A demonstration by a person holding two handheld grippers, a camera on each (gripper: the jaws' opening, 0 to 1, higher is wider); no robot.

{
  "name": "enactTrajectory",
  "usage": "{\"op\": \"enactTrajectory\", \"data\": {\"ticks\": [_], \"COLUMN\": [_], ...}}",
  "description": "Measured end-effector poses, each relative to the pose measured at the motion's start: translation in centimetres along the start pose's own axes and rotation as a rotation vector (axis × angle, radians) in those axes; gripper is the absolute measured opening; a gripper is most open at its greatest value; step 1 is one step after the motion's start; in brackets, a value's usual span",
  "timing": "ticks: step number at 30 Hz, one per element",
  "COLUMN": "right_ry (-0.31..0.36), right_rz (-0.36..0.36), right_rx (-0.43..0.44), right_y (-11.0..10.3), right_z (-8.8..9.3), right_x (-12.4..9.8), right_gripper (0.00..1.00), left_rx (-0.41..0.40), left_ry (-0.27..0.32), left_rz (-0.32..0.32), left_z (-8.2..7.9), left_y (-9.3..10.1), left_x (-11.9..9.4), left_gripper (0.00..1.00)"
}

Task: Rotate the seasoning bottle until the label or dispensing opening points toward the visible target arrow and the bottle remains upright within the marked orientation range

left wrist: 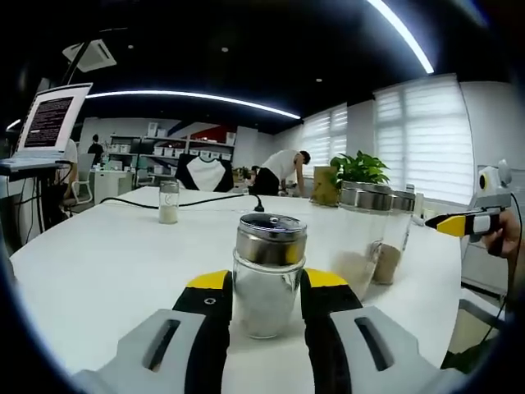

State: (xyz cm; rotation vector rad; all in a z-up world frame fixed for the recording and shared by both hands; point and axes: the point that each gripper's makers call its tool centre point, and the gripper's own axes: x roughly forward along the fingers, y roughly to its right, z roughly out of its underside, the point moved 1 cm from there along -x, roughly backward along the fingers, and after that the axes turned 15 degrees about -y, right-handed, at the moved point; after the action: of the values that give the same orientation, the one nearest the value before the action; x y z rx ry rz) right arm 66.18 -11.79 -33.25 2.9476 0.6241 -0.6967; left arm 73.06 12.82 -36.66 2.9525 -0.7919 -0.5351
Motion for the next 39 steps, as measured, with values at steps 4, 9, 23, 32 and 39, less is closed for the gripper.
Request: {"op": "enactTrajectory", "data": {"ticks": [4,9,23,32,39], "right_ry": [-0.002,0.000,-0.005,-0.011,-0.016], "right_rz": [0.000,0.002,-0.008,-0.017,-0.026], "right_rx": [0.001,0.001,0.008,0.007,0.007], "right_y": [0.09,0.25,0.28,0.13,-0.08], "right_z": [0.03,-0.06,0.26,0.27,0.23], "right_x": [0.01,-0.06,0.15,0.31,0.48], "right_gripper": [0.49,0.49,0.49,0.49,0.49], "left_rx": [0.006,0.023,0.069,0.135,0.165], "left_ry": [-0.005,-0.016,-0.055,-0.100,-0.108], "left_rz": [0.035,0.073,0.191,0.286,0.321], "left_z": [0.02,0.05,0.28,0.34,0.42], "left_y": [-0.06,0.00,0.28,0.58,0.60], "left_x": [-0.07,-0.14,-0.21,-0.16,-0.10], "left_gripper": [0.34,0.34,0.34,0.34,0.33]}}
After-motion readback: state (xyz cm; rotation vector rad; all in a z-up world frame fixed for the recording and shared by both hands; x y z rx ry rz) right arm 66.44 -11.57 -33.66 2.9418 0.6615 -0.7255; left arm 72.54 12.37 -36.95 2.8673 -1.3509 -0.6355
